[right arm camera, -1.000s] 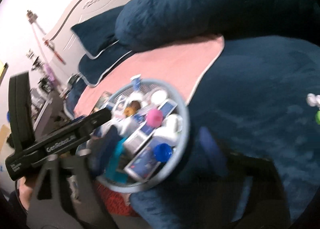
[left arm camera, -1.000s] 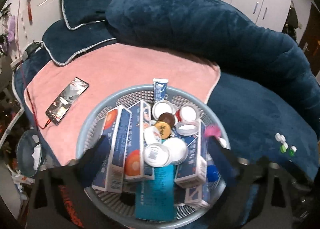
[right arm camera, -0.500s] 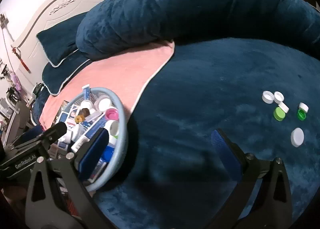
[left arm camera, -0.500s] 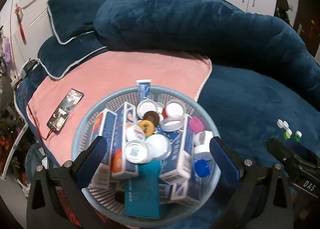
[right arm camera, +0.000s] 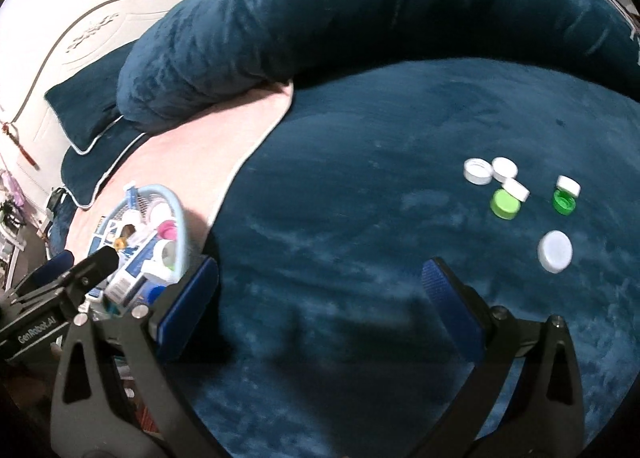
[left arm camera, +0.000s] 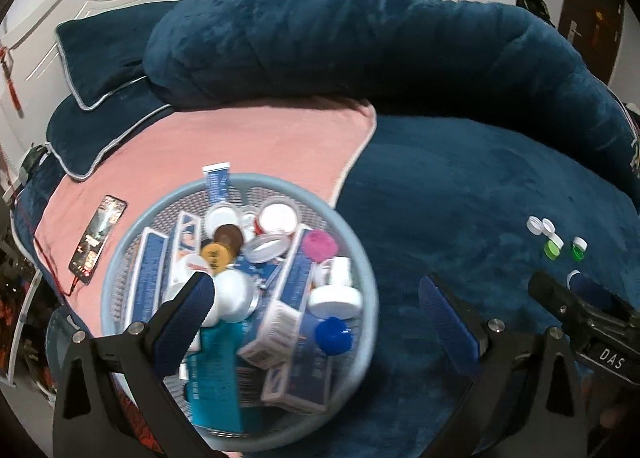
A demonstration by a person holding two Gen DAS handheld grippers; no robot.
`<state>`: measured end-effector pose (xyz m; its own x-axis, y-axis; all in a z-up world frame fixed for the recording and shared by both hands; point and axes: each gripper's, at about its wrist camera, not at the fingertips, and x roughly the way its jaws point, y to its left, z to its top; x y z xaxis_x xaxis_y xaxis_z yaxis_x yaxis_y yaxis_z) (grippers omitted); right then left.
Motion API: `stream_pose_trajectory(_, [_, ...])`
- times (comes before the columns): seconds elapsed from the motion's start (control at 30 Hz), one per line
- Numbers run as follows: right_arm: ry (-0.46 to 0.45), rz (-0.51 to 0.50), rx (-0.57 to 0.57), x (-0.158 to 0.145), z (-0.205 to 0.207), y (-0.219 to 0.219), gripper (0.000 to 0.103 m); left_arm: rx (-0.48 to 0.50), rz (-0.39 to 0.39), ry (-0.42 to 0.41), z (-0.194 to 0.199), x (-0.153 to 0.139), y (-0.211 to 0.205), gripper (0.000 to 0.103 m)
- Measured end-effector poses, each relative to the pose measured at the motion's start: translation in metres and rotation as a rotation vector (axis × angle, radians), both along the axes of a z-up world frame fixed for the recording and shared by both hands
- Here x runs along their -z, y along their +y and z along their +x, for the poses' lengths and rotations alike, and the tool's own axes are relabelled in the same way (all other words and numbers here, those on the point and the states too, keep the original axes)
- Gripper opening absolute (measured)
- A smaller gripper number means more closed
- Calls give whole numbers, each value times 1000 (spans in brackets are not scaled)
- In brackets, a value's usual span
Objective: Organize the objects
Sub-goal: 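Move both grippers back over the remaining caps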
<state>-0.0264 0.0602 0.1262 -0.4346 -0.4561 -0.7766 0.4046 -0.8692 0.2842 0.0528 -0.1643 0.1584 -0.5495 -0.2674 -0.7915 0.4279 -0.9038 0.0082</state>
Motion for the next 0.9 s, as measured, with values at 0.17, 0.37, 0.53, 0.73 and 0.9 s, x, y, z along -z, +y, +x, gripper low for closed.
stream_pose_trajectory(0.17, [-18, 12, 40, 7, -5, 21, 103, 49, 2, -15, -13, 4, 21, 102])
stream_pose_trajectory(0.37, [-34, 19, 87, 14, -12, 48, 103, 104, 4, -35, -28, 11, 46, 103])
stream_pose_trajectory(0.53, [-51, 26, 123, 21, -18, 70, 103, 147, 4, -59, -41, 19, 67, 102])
stream_pose_trajectory(0.73, [-80, 36, 163, 33, -23, 94, 103, 192, 32, -93, -53, 32, 88, 102])
stream_pose_trajectory(0.9, [-98, 40, 195, 40, -27, 111, 103, 229, 71, -128, -62, 45, 104, 102])
